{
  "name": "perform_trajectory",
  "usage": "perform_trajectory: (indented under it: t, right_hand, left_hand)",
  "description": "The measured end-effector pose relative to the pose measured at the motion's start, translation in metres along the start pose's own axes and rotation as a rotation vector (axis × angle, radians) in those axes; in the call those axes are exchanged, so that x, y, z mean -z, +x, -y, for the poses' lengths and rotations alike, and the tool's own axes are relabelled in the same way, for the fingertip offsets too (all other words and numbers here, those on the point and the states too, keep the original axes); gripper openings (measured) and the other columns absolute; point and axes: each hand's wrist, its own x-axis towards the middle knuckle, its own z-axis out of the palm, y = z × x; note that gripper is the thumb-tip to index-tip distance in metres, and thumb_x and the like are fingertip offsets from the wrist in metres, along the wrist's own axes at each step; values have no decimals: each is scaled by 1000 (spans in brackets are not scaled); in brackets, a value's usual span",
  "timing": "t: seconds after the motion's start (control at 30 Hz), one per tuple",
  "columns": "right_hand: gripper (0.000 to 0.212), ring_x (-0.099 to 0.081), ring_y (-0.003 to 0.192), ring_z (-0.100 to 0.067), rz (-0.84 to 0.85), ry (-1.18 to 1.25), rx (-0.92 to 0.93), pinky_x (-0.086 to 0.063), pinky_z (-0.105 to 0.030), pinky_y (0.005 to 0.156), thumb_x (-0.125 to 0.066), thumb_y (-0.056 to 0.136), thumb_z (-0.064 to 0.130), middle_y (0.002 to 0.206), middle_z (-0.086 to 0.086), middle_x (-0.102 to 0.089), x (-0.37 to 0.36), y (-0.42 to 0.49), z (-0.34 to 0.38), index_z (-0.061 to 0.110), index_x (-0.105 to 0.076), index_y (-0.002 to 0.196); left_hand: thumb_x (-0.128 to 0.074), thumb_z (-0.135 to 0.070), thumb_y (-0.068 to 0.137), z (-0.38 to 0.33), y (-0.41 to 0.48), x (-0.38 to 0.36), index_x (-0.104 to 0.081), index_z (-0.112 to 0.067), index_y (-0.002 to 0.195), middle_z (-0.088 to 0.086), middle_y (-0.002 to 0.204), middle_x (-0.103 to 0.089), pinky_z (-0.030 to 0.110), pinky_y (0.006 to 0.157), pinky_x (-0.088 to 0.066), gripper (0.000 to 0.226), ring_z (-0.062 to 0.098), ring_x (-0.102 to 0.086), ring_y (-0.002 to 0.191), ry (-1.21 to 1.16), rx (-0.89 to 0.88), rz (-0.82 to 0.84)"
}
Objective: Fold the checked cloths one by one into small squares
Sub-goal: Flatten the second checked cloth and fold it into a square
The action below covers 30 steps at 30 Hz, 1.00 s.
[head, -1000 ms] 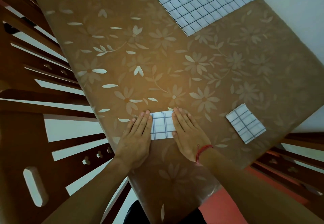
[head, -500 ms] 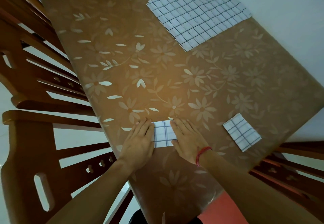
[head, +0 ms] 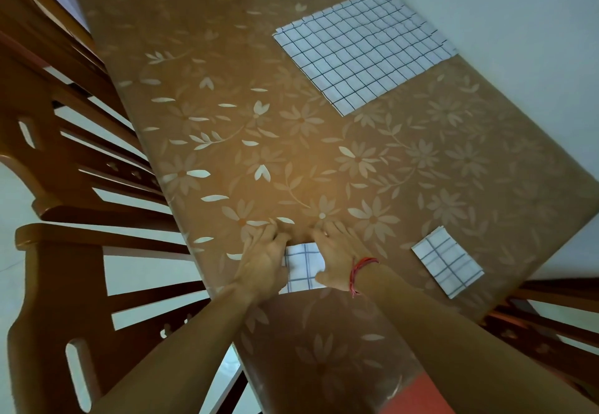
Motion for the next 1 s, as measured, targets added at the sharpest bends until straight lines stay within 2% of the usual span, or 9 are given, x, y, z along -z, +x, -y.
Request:
perform_trajectory:
  t: [0.13,0.33,0.5,0.57,0.63,0.7,0.77,0.9,1.0]
  right_hand:
    - [45,-33,119,-21,7,36,-25,-38,-34,99,-65,70,37,129,1,-40,-2,0,0,17,-55,109]
    - [22,-46,116,-22,-84,196,-25,-42,-39,96,-53,83,28,118,2,-57,5,-11,4,15,-68,94]
    - [9,-57,73,-12,-9,361,-107,-46,-25,65,-57,82,18,74,10,-59,38,-27,18,20,-65,79]
    - [18,-56,67,-10,15,448,-269,-42,-16,60,-69,71,19,64,9,-53,6,-33,-4,18,-54,63]
    - [35,-67,81,-18,118,440,-397,-54,-22,70,-85,50,25,70,2,-60,-25,-42,-25,10,-57,66]
    - [30,-60,66,-11,124,662,-435,-50,-16,59,-81,67,24,64,5,-55,-14,-47,-19,13,-54,64]
    - [35,-45,53,-5,-57,904,-492,-40,-15,53,-72,79,18,53,9,-45,18,-50,4,18,-45,56]
    - [12,-70,88,-19,-98,1246,-475,-59,-40,78,-73,81,7,90,0,-74,39,-68,25,18,-71,84]
    - [21,-70,90,-27,-7,1418,-506,-60,-42,73,-68,82,-6,101,-11,-72,45,-79,34,9,-69,97]
  left_hand:
    - [-61,4,72,-5,-1,5,-64,-12,83,2,94,-56,26,70,-46,20,16,-52,83,-237,74,-31]
    - [-63,1,79,-18,-9,19,-62,-16,81,-2,78,-64,22,62,-48,17,7,-57,70,-488,259,-24]
    - [-72,-2,78,-26,-16,35,-65,-15,85,-5,80,-61,14,66,-45,16,5,-56,74,-687,326,-63]
    - [-74,-5,80,-30,-21,42,-67,-13,90,-2,85,-65,8,64,-43,15,8,-59,78,-729,363,-88]
    - [-76,-11,81,-32,-26,46,-68,-13,95,-2,89,-69,4,61,-42,17,8,-63,83,-802,422,-124]
    - [-78,-18,80,-34,-33,48,-68,-15,97,-2,91,-72,9,64,-45,20,10,-67,85,-904,499,-125]
    - [-76,-15,82,-40,-42,49,-69,-11,99,2,93,-75,23,73,-54,19,15,-71,87,-1092,564,-104]
    - [-65,-7,90,-61,-61,53,-69,-2,103,13,99,-74,38,81,-58,15,27,-71,93,-1429,578,-45]
    - [-63,-8,91,-68,-70,52,-69,-3,103,13,98,-74,36,79,-59,14,28,-71,93,-1444,561,-41]
